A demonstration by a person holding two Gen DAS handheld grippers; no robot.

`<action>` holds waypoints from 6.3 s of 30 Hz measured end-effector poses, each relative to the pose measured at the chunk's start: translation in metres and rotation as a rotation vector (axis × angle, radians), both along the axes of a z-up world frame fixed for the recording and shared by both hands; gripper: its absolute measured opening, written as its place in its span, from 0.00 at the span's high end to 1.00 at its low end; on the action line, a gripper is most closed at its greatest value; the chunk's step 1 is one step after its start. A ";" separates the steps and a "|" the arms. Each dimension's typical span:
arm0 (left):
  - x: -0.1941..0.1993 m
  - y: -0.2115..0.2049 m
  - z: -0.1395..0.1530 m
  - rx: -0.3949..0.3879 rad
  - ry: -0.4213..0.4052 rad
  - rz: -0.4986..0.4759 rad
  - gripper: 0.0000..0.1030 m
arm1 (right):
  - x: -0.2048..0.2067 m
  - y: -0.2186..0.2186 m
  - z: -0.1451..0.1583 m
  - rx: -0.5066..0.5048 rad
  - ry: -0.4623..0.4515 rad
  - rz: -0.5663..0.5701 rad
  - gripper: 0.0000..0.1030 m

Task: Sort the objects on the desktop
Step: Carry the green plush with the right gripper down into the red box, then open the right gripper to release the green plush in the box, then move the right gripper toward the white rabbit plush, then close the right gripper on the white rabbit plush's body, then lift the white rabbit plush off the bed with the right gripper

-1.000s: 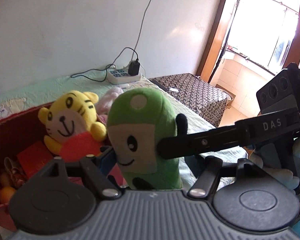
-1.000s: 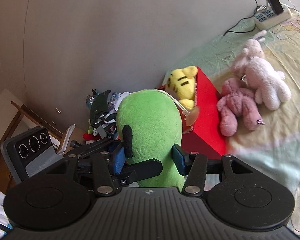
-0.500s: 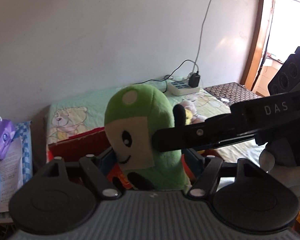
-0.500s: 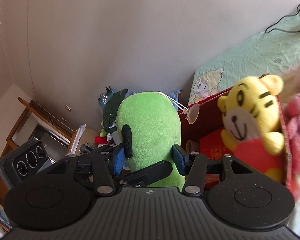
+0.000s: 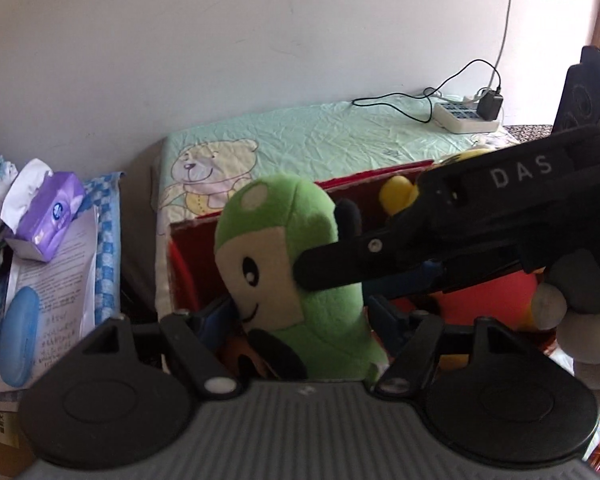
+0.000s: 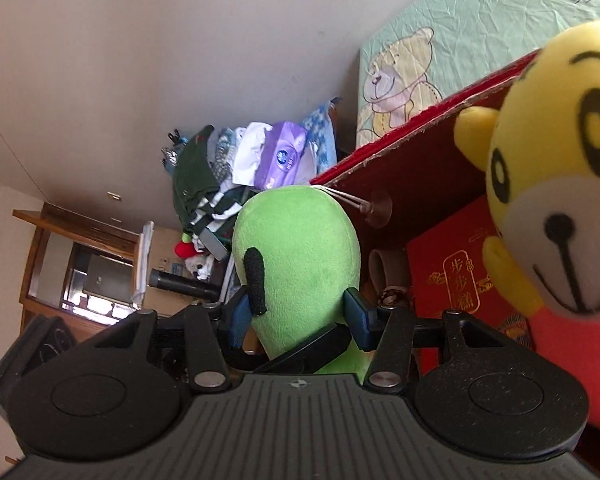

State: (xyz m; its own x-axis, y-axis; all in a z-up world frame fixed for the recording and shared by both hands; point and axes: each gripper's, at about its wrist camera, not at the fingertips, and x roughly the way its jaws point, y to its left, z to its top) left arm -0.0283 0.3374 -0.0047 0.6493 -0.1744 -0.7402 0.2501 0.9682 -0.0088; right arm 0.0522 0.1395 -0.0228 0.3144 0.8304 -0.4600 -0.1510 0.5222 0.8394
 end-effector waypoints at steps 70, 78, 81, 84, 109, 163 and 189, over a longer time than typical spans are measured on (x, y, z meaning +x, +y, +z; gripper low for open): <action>-0.038 -0.008 0.016 0.010 -0.073 0.097 0.24 | -0.054 -0.023 0.006 -0.140 -0.191 -0.194 0.60; -0.053 -0.037 0.037 -0.204 -0.127 0.065 0.12 | -0.071 -0.074 0.023 -0.017 -0.293 -0.240 0.60; -0.050 -0.066 0.042 -0.274 -0.123 0.045 0.07 | -0.076 -0.106 0.034 -0.016 -0.359 -0.268 0.59; -0.044 -0.102 0.043 -0.346 -0.108 0.033 0.04 | -0.076 -0.143 0.038 -0.064 -0.389 -0.312 0.59; 0.040 -0.328 -0.064 -0.126 0.002 0.088 0.06 | 0.032 -0.308 -0.039 -0.268 -0.286 -0.104 0.58; 0.118 -0.353 -0.110 -0.377 0.214 -0.057 0.30 | 0.068 -0.404 -0.122 0.045 -0.054 -0.145 0.56; -0.001 -0.365 -0.043 -0.168 0.049 -0.279 0.45 | -0.053 -0.388 -0.056 0.097 -0.037 -0.212 0.61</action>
